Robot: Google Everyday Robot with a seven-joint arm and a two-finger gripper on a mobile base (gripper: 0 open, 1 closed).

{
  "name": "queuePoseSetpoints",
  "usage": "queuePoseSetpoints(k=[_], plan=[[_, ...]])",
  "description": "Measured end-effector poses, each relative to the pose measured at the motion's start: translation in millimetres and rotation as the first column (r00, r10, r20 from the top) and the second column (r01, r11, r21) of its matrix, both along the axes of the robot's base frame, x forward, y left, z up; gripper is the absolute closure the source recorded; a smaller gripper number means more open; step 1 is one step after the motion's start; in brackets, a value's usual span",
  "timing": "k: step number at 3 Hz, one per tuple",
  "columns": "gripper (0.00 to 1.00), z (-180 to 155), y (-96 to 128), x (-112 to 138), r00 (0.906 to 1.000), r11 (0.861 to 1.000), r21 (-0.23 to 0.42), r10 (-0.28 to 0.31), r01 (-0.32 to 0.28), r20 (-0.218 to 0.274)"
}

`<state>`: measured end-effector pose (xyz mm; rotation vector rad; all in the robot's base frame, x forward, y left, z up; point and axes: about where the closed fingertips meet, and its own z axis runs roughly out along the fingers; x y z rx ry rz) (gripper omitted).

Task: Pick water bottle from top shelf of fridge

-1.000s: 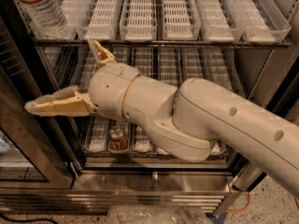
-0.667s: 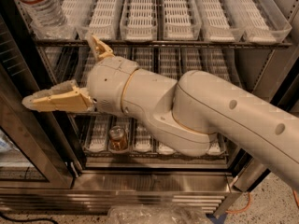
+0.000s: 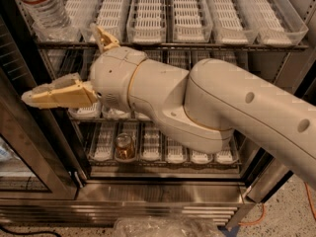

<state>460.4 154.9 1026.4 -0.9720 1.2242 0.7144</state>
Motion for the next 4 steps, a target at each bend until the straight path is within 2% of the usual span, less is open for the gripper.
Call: queuePoseSetpoints(k=[2, 3, 4], plan=[[0.0, 5.3, 9.7, 9.8, 0.9997, 0.998, -0.058, -0.024, 0.024, -0.001], [0.0, 14.9, 9.5, 21.5, 0.9994, 0.999, -0.036, -0.029, 0.029, -0.017], [0.0, 20.5, 19.3, 23.1, 0.9996, 0.998, -0.055, -0.023, 0.024, 0.017]])
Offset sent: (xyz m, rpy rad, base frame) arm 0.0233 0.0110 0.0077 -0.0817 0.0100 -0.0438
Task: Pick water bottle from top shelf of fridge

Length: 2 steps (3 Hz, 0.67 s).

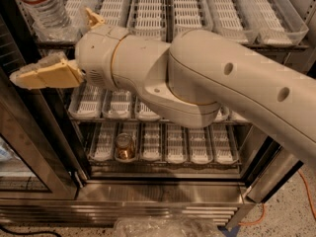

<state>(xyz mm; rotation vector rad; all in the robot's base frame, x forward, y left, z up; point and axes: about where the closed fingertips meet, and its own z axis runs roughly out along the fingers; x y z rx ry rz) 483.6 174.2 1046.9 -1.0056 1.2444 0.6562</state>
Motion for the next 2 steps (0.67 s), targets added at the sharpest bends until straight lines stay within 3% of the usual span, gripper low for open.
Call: queuePoseSetpoints(k=[2], plan=[[0.0, 4.3, -4.2, 2.8, 0.9998, 1.0, 0.008, -0.021, 0.021, 0.001]])
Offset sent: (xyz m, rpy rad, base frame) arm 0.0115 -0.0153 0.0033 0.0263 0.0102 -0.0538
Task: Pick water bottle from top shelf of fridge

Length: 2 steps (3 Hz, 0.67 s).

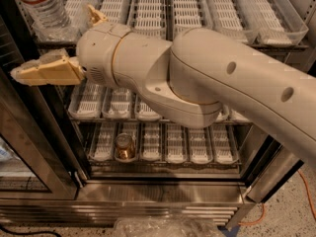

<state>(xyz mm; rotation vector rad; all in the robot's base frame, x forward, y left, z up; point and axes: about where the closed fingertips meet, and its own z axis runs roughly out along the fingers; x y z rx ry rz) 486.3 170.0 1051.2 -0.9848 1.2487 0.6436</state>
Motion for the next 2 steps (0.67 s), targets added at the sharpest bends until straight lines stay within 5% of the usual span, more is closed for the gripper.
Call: queuePoseSetpoints(k=[2], plan=[[0.07, 0.0, 0.0, 0.0, 1.0, 1.0, 0.0, 0.0, 0.0, 0.0]])
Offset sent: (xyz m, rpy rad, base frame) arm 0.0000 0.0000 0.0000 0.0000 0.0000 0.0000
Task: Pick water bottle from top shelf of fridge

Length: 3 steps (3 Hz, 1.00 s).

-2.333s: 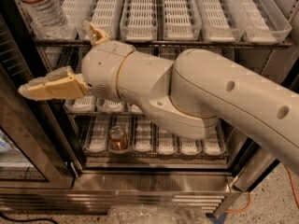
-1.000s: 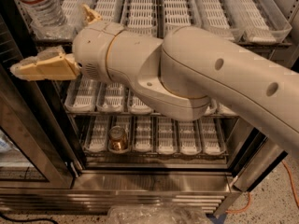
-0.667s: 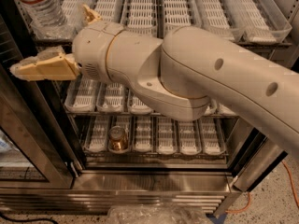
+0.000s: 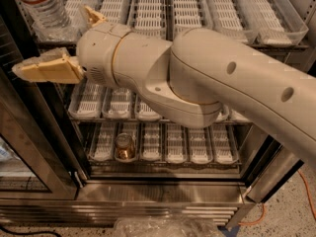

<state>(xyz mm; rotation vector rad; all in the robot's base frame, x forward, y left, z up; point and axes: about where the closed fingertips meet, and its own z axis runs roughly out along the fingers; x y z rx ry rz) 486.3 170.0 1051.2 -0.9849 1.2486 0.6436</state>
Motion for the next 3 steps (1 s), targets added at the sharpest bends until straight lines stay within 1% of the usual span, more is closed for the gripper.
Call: queuePoseSetpoints(k=[2, 3], plan=[[0.45, 0.0, 0.0, 0.0, 1.0, 1.0, 0.0, 0.0, 0.0, 0.0], [0.48, 0.1, 0.1, -0.2, 1.0, 1.0, 0.0, 0.0, 0.0, 0.0]])
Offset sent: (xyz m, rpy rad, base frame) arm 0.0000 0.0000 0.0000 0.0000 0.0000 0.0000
